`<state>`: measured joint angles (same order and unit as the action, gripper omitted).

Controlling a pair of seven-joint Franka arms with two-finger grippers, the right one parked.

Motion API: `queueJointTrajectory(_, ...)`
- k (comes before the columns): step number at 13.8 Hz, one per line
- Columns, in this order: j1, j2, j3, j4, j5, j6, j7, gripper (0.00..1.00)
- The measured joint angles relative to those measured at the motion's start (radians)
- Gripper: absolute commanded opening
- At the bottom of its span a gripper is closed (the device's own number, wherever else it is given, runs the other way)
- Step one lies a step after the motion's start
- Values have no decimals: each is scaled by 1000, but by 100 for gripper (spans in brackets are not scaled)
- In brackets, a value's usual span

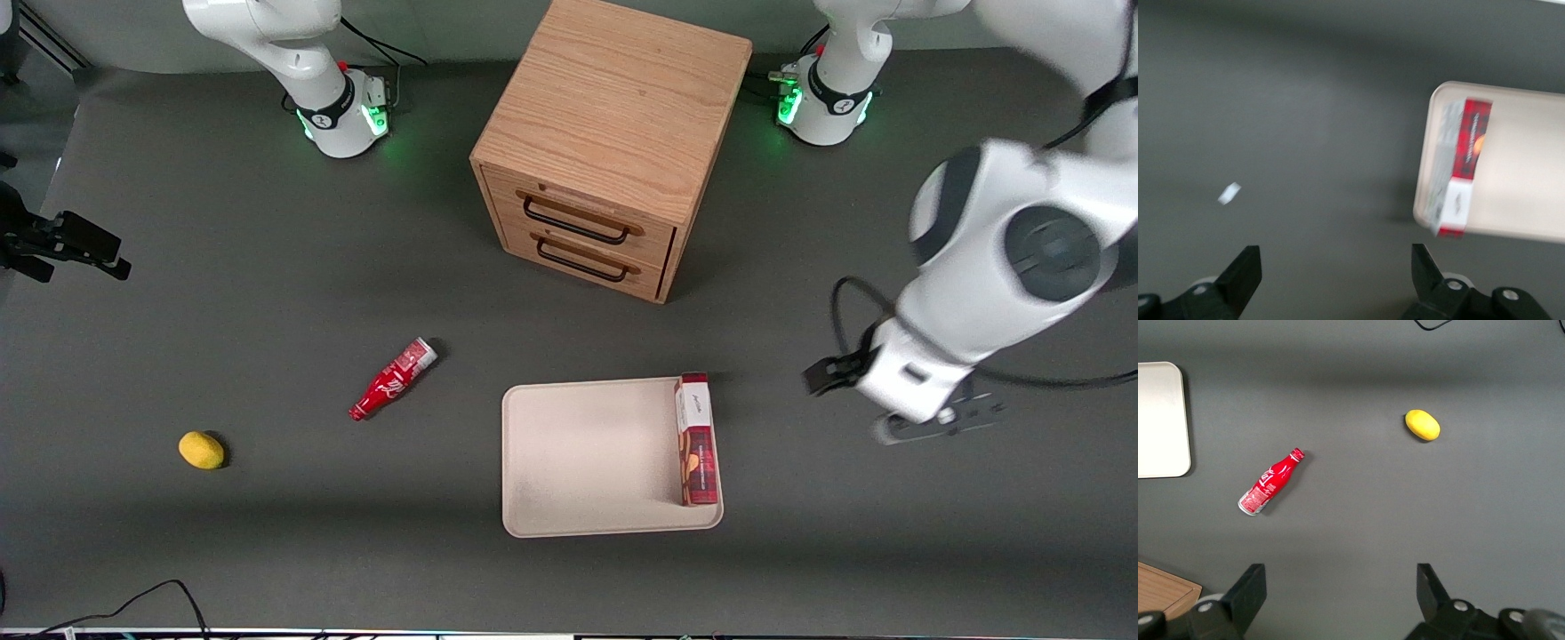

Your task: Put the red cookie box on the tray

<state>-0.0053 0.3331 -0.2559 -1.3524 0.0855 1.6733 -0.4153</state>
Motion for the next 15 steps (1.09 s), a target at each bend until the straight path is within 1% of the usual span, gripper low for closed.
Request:
queueJointTrajectory(2, 63, -89, 30, -1, -30, -134, 136, 100)
queueJointTrajectory(4, 74, -170, 120, -9, -64, -249, 277, 100)
queueJointTrajectory(7, 67, -303, 255, -109, -93, -302, 431, 100)
queueJointTrajectory(9, 58, -397, 292, -205, -100, -302, 458, 100)
queueJointTrajectory(11, 16, -467, 315, -267, -100, -302, 457, 100)
queueJointTrajectory(13, -32, -494, 350, -292, -99, -302, 455, 100)
queueJointTrajectory(15, -43, -495, 361, -299, -98, -301, 455, 100)
